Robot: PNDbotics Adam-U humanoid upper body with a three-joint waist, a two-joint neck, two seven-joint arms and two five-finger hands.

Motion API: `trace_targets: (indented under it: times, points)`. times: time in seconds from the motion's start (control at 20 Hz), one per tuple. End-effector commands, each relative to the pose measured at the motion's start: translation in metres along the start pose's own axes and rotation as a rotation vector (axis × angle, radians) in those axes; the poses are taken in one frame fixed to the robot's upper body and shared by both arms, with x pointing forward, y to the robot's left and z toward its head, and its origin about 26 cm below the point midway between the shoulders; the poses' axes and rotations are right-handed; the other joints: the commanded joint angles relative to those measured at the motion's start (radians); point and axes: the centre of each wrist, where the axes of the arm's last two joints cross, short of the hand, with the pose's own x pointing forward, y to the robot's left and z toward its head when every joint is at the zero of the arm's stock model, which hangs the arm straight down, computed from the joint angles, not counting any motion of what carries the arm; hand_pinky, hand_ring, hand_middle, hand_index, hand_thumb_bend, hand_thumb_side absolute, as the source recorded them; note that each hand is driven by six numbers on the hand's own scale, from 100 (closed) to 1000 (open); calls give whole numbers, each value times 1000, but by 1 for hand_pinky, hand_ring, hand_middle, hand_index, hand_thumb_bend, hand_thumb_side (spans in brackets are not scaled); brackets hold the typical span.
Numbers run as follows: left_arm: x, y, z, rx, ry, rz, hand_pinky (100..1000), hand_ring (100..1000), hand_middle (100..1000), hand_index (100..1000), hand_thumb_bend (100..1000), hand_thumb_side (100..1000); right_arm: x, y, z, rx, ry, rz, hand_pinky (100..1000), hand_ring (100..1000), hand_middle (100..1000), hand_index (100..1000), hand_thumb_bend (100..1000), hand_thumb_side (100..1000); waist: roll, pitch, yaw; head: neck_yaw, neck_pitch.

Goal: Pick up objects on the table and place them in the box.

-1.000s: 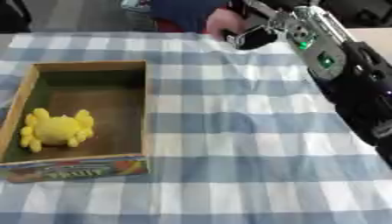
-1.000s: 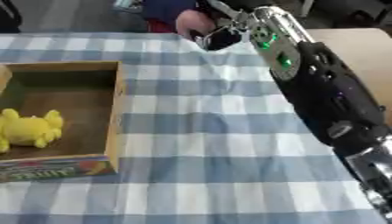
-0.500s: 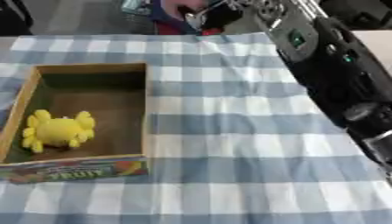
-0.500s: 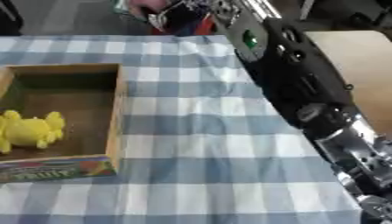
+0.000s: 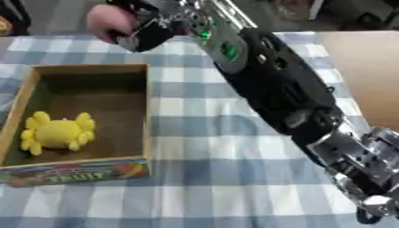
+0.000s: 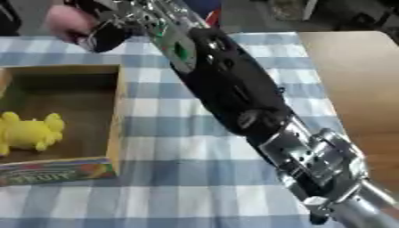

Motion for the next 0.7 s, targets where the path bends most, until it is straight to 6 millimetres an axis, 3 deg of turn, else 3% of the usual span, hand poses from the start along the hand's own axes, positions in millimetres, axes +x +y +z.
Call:
trace_targets:
  times: [0.05,0.45,0.55,0.7]
  points:
    - [8,0,-10,-14,-44,11,361,592,539,811,415,565,10,0,-12,22,-34,19,567,576,299,401,100,201,5,-24,5,-9,1]
    - [9,-2,-12,-14,-48,24,361,593,539,811,414,565,16,38,-24,151,-66,-2,570,585,316,415,100,199,2,-22,17,-18,-5]
    - [9,-3,-12,-14,-48,26,361,593,539,810,414,565,16,45,-27,187,-73,6,574,608,341,441,100,198,1,-22,17,-19,-5]
    - [9,-4,-12,-14,-48,29,361,593,539,810,413,563,15,54,-29,247,-74,21,590,650,415,558,100,197,-1,-22,19,-22,-3]
